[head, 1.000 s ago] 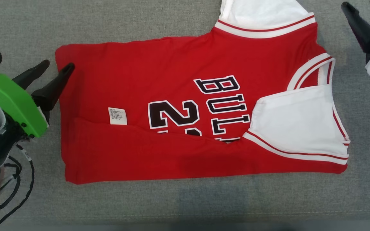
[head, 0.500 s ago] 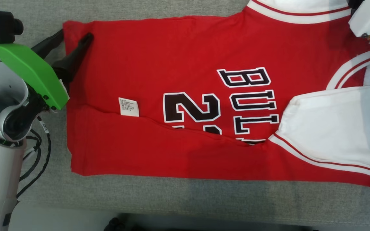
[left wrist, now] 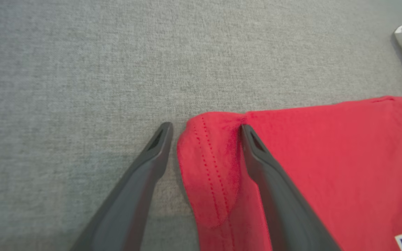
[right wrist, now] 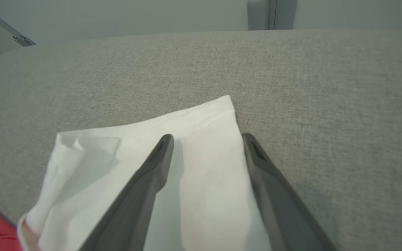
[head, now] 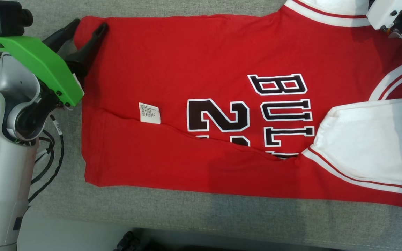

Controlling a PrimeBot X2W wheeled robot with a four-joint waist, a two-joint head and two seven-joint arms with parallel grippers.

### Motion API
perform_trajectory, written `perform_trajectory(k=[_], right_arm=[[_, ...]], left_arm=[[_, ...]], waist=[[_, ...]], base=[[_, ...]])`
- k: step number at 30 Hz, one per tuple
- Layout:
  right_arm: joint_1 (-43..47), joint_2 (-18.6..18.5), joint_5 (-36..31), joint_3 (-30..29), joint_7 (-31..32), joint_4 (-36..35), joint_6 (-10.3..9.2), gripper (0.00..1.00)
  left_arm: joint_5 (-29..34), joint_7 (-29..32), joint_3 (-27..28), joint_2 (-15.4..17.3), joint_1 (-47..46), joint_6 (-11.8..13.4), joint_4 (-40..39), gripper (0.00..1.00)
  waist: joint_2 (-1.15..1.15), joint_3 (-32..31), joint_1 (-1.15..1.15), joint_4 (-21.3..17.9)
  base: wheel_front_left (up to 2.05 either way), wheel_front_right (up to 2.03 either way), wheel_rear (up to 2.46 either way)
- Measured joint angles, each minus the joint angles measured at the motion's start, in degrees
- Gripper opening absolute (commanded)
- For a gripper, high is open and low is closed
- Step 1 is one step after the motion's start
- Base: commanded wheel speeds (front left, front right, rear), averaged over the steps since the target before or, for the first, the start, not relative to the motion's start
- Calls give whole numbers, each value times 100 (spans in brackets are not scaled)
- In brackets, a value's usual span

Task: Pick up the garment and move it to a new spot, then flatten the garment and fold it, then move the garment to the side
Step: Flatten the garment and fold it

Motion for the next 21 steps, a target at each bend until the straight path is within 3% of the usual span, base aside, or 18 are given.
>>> perform_trajectory(k=[1,2,4,5,7,9,15,16,18,19,21], right_arm=[[-32,25,1,1,-13,44,10,50],[-59,51,1,7,-18,94,27,30],[-104,82,1,21,-81,199,89,5],[-104,93,0,22,-152,277,100,1],[-104,93,0,23,-243,416,108,8],[-104,92,-1,20,-275,510,109,42],[-108,0,-52,-10,-369,778,199,48],[-110,-34,-52,-22,-377,831,199,43],[-126,-54,-52,-46,-420,914,198,21],[-143,-46,-52,-53,-421,948,198,0],[-207,19,-52,-32,-485,1003,204,0]], left_arm=[[-14,-2,-30,-23,-24,-3,23,17],[-26,-3,-66,-31,-45,-4,32,0],[-55,-8,-132,-34,-96,-4,86,0],[-55,-32,-164,-48,-120,-8,157,0],[-55,-81,-227,-123,-133,-24,236,0],[-57,-100,-281,-137,-144,-25,297,0],[-160,-144,-450,-207,-175,-30,442,0],[-160,-172,-490,-221,-176,-30,465,0],[-171,-172,-535,-256,-186,-30,501,0],[-193,-172,-563,-259,-194,-30,502,0],[-194,-175,-623,-257,-196,-30,503,0]], waist=[[0,1,0,3],[0,3,0,6],[0,0,0,15],[0,-11,0,20],[0,-49,0,28],[0,-91,0,40],[0,-177,0,119],[0,-191,0,138],[0,-217,0,176],[0,-227,0,195],[0,-243,0,215]], base=[[0,0,0],[0,0,0],[0,0,0],[0,0,0],[0,0,0],[0,0,0],[0,0,0],[0,0,0],[0,0,0],[0,0,0],[0,0,0]])
